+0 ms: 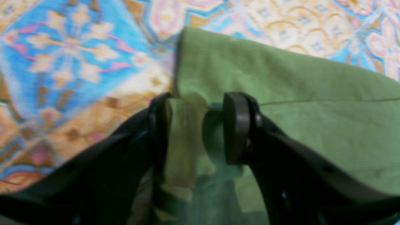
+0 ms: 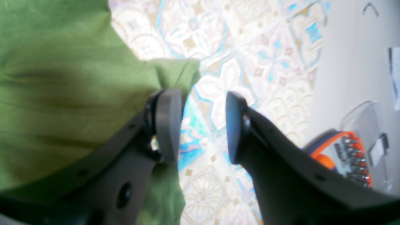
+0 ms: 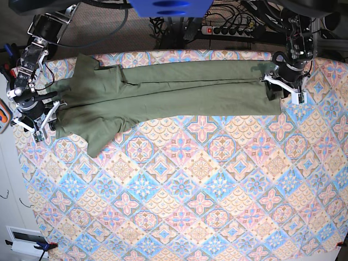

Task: Layout the t-shirt on the table in an organized manner, then fold the t-shirt properly
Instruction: 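Release the hem and reposition both grippers at the strip's ends, then grasp the strip end with the right gripper and pull it outward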

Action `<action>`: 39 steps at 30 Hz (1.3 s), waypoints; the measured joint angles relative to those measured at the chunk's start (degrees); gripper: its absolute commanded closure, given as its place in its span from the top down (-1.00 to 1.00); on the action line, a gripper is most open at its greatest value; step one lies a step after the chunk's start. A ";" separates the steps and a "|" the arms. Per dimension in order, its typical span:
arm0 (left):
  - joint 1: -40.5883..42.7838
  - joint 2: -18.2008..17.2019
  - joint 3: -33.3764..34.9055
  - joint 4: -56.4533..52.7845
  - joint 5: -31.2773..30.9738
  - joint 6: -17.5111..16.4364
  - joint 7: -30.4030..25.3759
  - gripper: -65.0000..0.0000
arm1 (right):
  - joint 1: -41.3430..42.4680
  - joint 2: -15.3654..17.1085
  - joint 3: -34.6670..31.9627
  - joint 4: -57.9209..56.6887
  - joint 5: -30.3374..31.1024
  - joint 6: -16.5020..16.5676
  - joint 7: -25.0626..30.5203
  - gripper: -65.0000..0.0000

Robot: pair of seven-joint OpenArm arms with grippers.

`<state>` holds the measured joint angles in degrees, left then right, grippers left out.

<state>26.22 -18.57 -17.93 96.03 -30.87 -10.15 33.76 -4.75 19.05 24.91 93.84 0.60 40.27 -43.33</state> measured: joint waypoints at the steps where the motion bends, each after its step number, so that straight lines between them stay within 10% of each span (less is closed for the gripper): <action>1: 0.00 0.46 -0.63 0.59 0.00 -0.02 0.11 -0.18 | 0.02 0.02 -0.09 0.04 0.00 0.00 0.00 -0.30; 21: -0.37 4.92 -3.74 8.94 0.28 0.44 3.32 -0.18 | 17.29 -0.04 -15.78 -17.42 -0.22 0.11 0.26 -0.28; 29: -0.50 5.07 -3.65 8.98 0.04 0.11 3.54 -0.18 | 23.02 -0.11 -17.07 -28.02 -0.33 0.02 2.01 0.21; 39: -0.46 5.07 -3.65 8.98 0.04 0.26 3.54 -0.18 | 26.34 -0.13 -17.11 -36.11 -0.24 -0.02 4.48 0.24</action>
<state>25.76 -13.50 -21.58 105.01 -30.83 -9.89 37.30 21.58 18.92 7.79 57.74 0.36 40.25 -38.85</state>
